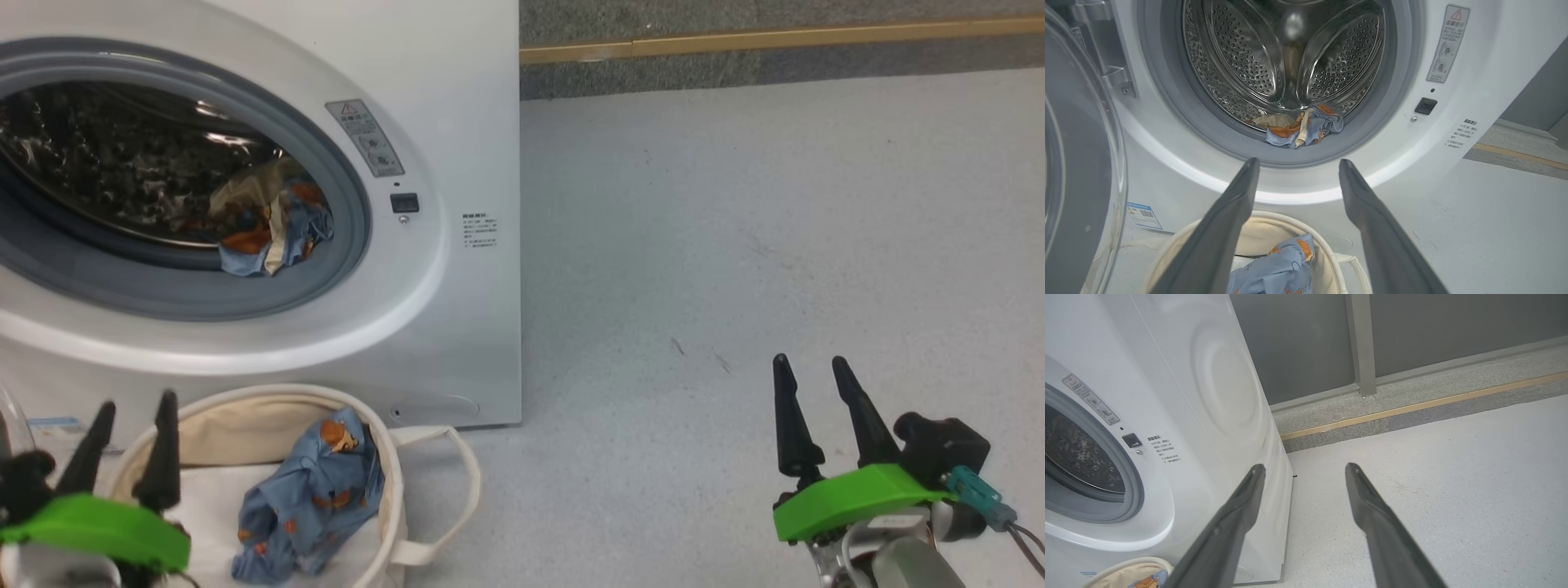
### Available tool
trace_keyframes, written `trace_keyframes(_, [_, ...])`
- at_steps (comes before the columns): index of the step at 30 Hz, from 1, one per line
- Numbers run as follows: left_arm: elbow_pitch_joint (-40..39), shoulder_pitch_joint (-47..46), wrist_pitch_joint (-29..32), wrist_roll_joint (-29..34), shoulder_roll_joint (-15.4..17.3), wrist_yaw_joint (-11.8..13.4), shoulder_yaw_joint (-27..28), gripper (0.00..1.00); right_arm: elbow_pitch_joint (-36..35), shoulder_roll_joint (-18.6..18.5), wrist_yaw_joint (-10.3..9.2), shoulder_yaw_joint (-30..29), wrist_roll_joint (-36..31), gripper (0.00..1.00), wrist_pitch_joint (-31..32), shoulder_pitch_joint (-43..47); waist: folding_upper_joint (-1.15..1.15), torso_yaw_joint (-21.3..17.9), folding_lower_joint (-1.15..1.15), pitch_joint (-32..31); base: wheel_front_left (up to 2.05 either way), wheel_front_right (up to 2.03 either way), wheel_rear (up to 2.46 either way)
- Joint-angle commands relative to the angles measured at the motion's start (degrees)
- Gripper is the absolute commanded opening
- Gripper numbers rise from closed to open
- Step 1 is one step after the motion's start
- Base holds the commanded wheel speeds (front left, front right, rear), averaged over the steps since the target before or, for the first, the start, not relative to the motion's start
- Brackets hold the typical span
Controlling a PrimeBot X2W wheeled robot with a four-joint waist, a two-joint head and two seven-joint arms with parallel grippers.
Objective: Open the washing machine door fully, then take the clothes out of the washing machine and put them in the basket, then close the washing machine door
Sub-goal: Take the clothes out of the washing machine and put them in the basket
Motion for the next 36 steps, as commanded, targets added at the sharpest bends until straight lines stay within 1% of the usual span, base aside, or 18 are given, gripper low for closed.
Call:
trace_keyframes(1, [-0.35,-5.19,0.55,-0.91,2.59,-0.54,2.30,1.00,-2.09,-0.41,0.23,0.90,-0.62,1.00,-0.70,-1.98,0.00,0.09,0.00,0.69,0.00,0.00,0.00])
trace_keyframes(7, [9.54,-15.84,4.41,-4.13,3.87,-2.45,1.28,1.00,-2.50,-1.04,0.23,1.24,-0.77,1.00,-0.70,-3.41,0.00,-0.34,0.00,3.92,0.00,0.00,0.00])
trace_keyframes(11, [17.86,-23.98,7.01,-5.57,4.28,-3.49,-0.84,1.00,-2.81,-1.84,0.23,1.41,-0.94,1.00,-0.70,-4.62,0.00,-1.12,0.00,7.08,0.00,0.00,0.00])
trace_keyframes(18, [29.95,-37.06,10.10,-8.68,4.57,-4.25,-5.02,1.00,-3.69,-3.47,0.23,1.32,-1.06,1.00,-0.70,-6.93,0.00,-3.75,0.00,12.65,0.00,0.00,0.00])
trace_keyframes(20, [31.93,-39.92,11.00,-10.05,4.73,-4.27,-6.85,1.00,-3.87,-3.85,0.23,1.19,-0.96,1.00,-0.70,-7.30,0.00,-4.46,0.00,13.89,0.00,0.00,0.00])
trace_keyframes(22, [33.65,-42.22,12.44,-10.82,5.35,-4.28,-9.47,1.00,-4.04,-4.20,0.23,1.04,-0.87,1.00,-0.70,-7.47,0.00,-5.02,0.00,14.94,0.00,0.00,0.00])
trace_keyframes(26, [36.78,-46.66,15.48,-13.55,6.57,-4.29,-13.03,1.00,-4.37,-4.73,0.23,0.67,-0.77,1.00,-0.70,-7.46,0.00,-5.76,0.00,16.77,0.00,0.00,0.00])
trace_keyframes(31, [39.68,-52.21,15.63,-13.73,8.12,-4.30,-17.52,1.00,-5.02,-5.18,0.23,0.31,-0.81,1.00,-0.70,-7.33,0.00,-6.06,0.00,18.98,0.00,0.00,0.00])
trace_keyframes(32, [39.68,-52.21,15.63,-13.73,8.12,-4.30,-17.52,1.00,-5.02,-5.18,0.23,0.31,-0.81,1.00,-0.70,-7.33,0.00,-6.06,0.00,18.98,0.00,0.00,0.00])
trace_keyframes(36, [41.78,-56.34,15.57,-14.03,8.06,-4.30,-20.52,1.00,-5.70,-5.52,0.23,-0.18,-0.90,1.00,-0.70,-7.31,0.00,-5.87,0.00,20.94,0.00,0.00,0.00])
